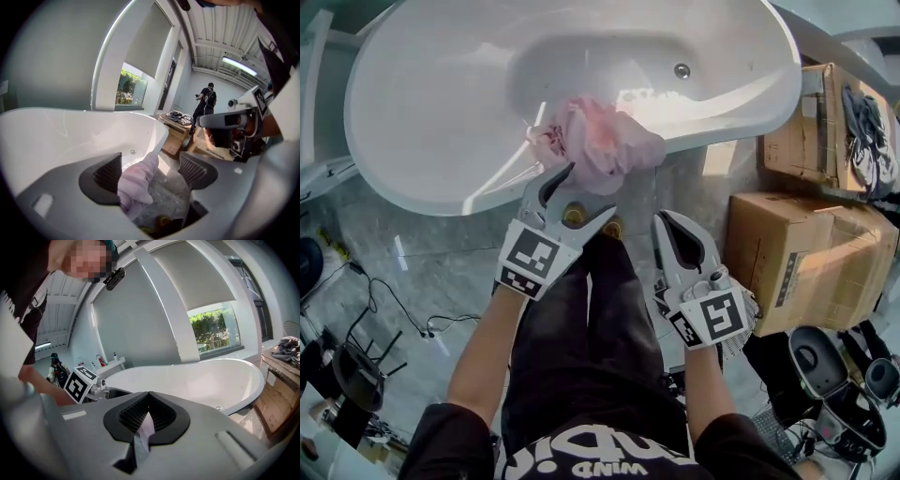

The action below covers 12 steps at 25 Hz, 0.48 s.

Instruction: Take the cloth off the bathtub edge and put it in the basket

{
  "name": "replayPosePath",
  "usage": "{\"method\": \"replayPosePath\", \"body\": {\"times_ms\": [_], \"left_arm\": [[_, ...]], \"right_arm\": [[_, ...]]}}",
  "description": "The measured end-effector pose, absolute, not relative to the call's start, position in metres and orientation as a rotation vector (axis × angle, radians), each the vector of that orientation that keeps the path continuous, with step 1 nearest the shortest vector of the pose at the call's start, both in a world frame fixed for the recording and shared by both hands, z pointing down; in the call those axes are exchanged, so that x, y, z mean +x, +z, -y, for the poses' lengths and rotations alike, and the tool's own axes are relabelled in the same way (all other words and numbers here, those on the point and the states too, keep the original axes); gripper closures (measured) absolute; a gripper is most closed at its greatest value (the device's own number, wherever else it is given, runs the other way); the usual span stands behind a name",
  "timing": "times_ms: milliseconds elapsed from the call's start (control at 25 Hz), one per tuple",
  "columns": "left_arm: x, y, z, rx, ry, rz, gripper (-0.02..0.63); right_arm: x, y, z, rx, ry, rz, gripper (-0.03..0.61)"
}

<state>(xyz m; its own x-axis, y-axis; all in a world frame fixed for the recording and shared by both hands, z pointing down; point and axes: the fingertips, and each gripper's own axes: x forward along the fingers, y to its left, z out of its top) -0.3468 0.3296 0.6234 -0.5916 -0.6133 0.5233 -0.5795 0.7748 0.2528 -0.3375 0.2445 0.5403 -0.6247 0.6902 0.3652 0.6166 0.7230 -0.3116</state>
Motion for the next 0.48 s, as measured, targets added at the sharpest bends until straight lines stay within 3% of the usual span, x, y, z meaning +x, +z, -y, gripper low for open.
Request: {"method": "replayPosePath", "body": {"times_ms": [480], "left_arm": [[-0.351, 0.665, -0.337, 0.926, 0.154, 2.259, 0.244]], "right_arm": [[-0.337, 0.552, -0.249, -1.017, 0.217, 2.426, 0.569]]}}
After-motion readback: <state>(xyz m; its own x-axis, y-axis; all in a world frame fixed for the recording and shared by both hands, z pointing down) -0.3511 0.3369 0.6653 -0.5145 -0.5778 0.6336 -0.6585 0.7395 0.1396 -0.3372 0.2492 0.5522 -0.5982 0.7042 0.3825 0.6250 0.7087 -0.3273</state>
